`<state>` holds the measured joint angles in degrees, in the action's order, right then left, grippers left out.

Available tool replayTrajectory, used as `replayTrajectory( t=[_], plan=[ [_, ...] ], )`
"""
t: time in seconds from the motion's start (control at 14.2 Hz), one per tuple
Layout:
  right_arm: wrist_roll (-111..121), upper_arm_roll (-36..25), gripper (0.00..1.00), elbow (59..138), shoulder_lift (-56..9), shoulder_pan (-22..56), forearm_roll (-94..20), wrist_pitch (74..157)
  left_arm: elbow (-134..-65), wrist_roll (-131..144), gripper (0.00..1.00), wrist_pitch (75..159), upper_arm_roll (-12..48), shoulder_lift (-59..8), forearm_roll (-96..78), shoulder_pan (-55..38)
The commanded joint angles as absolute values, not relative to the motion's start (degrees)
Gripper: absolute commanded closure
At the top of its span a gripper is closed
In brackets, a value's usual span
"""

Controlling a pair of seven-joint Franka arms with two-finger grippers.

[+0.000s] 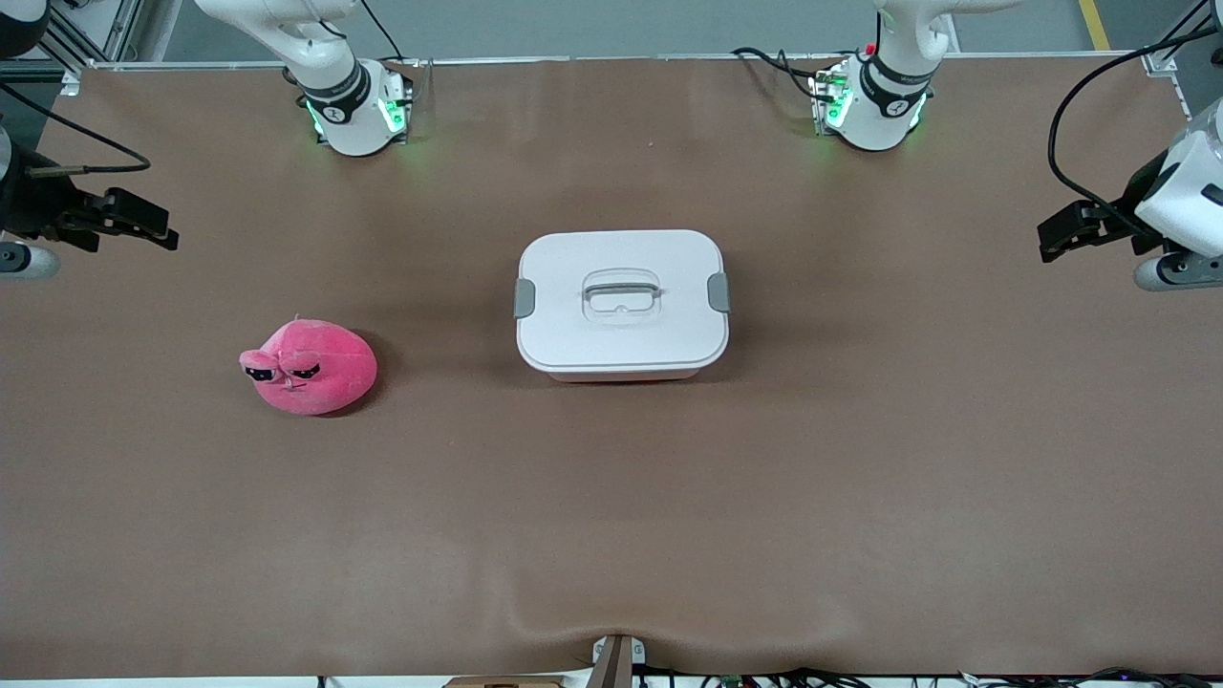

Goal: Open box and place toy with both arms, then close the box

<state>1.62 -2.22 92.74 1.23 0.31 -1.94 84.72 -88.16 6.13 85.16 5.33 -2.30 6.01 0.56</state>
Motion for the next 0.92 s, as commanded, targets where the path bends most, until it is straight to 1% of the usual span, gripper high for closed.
replayTrajectory(
  t=[0.0,0.14,0.35,0.49,0.71,0.85],
  plan=[
    [2.0,-2.1,0.0,92.9,1.2,0.4,-1.1,85.2,-85.3,5.8,0.0,84.1,5.2,-5.0,7.4,0.8],
    [2.0,-2.1,0.0,92.9,1.2,0.4,-1.1,85.2,-83.9,6.1,0.0,84.1,5.2,-6.2,7.4,0.8],
    [2.0,-2.0,0.0,92.9,1.2,0.6,-1.1,85.3,-84.0,6.3,0.0,84.1,5.3,-6.3,7.1,0.6],
    [1.9,-2.0,0.0,92.9,1.2,1.7,-1.1,85.6,-84.0,7.6,0.0,84.2,5.2,-7.6,7.2,0.4],
    [2.0,-2.0,0.0,92.7,1.2,1.5,-1.0,85.8,-83.9,16.1,0.0,84.6,6.0,-9.6,6.6,-0.2],
    [1.9,-2.0,0.0,92.9,1.3,1.7,-1.1,86.0,-83.9,22.0,0.0,84.6,7.0,-9.6,6.6,-1.8]
  ],
)
